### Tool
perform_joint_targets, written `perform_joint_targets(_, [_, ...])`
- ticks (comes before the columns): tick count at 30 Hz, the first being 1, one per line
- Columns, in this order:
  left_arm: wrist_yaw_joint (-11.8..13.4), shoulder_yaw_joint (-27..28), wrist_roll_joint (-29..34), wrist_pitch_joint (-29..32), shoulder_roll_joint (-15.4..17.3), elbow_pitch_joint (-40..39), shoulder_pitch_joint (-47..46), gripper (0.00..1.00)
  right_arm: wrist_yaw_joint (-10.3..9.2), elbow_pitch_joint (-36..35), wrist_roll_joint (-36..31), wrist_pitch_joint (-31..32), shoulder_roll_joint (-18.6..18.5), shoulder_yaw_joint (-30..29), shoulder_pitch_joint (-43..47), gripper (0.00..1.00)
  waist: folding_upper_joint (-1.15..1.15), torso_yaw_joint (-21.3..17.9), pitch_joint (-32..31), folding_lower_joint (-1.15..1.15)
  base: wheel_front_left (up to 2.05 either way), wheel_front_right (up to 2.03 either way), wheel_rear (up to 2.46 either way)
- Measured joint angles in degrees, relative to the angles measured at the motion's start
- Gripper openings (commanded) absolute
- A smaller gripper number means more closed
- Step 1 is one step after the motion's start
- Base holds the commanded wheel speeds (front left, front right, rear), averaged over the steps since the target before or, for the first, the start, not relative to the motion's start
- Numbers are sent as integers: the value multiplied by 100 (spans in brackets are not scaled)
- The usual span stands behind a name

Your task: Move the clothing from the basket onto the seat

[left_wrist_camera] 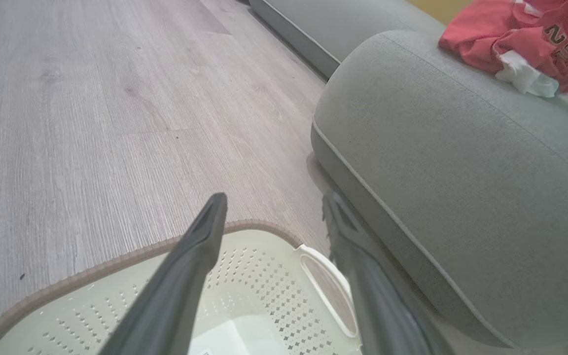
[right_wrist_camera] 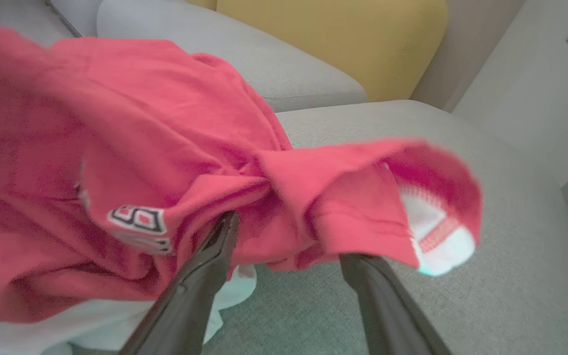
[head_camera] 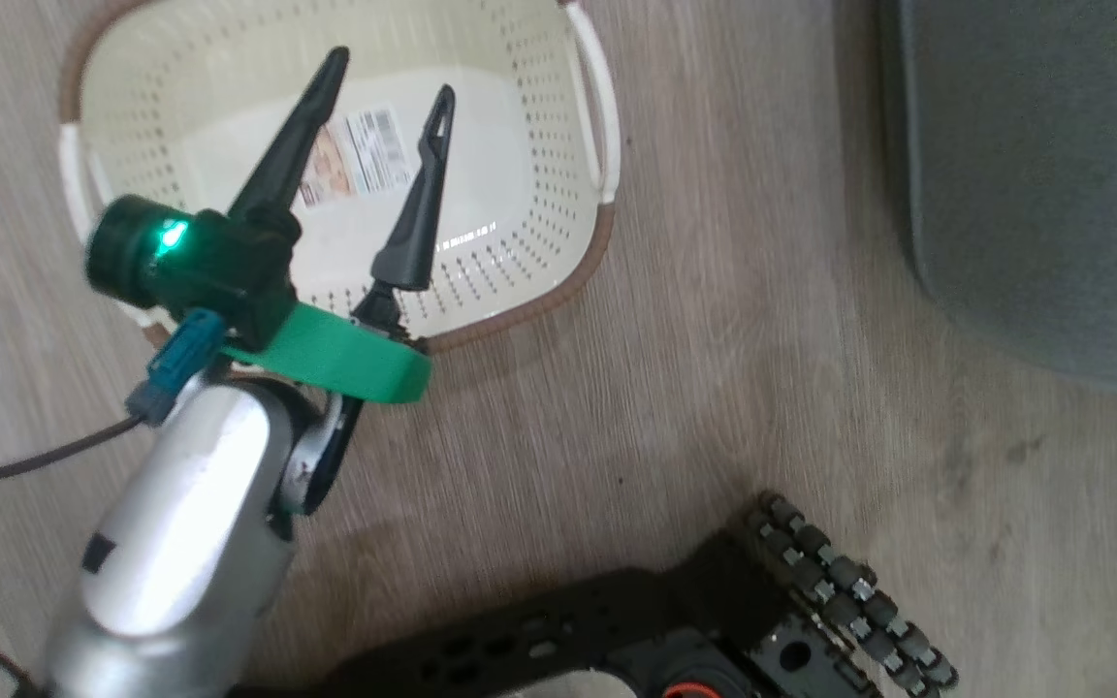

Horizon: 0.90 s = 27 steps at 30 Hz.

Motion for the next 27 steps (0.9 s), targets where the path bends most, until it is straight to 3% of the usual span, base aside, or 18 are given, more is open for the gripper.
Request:
perform_joint_targets(5, [-116,-90,-155,-176,-278,416,9,100,0,-210,377,0,-9,730,654,100,0,25,-529,0,0,0,0])
perform_joint_targets(13, [-243,152,-354,-282,-549,1220,293,100,0,-1883,1265,7,85,2073,2424,100,0,252,-1662,-1,0,0,0])
perform_joint_targets(17, [-293,509,-354,-293,-645,1417,548,100,-1,-2829,1457,7,409,2469,3424,100,0,445,-2171,-1,0,0,0])
perform_joint_targets(27, [-436,1386,-243,-297,-728,1879,1243,100,0,-4068,1585,8,1224,3296,5188,100,0,1091,-3234,-1,0,0,0])
